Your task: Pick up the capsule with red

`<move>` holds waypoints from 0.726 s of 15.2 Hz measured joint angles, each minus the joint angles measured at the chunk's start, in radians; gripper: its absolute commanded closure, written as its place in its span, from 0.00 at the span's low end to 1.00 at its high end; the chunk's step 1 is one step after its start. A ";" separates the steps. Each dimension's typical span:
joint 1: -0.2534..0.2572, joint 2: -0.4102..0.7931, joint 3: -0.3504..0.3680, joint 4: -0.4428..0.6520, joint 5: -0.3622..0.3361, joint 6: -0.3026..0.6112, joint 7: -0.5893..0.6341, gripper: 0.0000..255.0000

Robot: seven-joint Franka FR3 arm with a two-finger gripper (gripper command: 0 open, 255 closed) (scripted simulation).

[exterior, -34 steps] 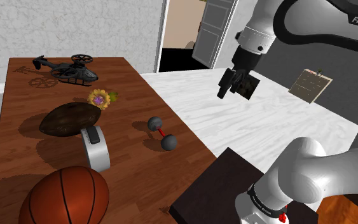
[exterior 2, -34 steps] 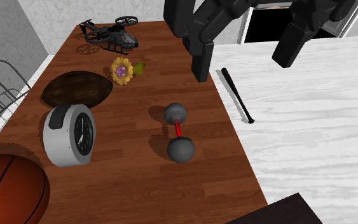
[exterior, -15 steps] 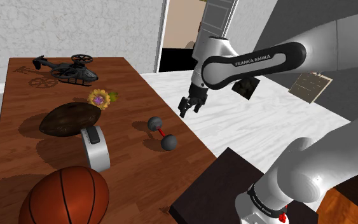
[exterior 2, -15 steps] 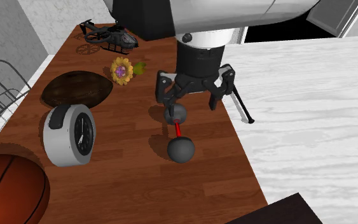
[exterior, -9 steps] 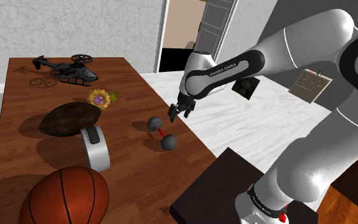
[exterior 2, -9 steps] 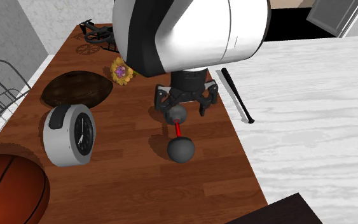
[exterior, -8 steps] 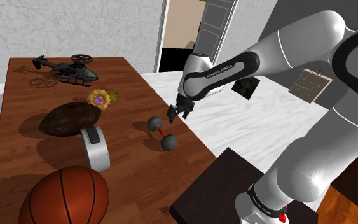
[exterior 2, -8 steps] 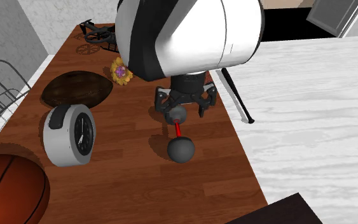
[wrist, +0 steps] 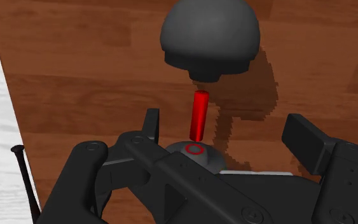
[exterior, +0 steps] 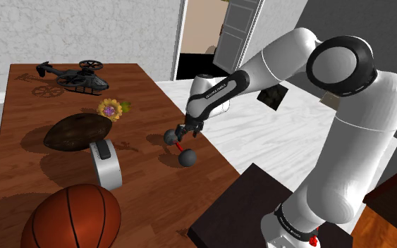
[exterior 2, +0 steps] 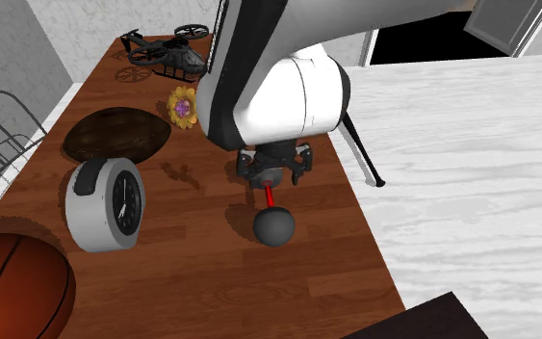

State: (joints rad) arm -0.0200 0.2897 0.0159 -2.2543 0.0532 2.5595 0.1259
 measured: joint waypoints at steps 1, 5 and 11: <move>-0.003 0.045 -0.002 0.031 0.002 0.014 -0.002 0.00; -0.002 0.204 -0.004 0.146 0.005 0.052 0.010 0.00; -0.002 0.305 -0.003 0.195 0.008 0.104 0.010 0.00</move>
State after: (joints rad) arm -0.0223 0.5946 0.0130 -2.0598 0.0614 2.6632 0.1361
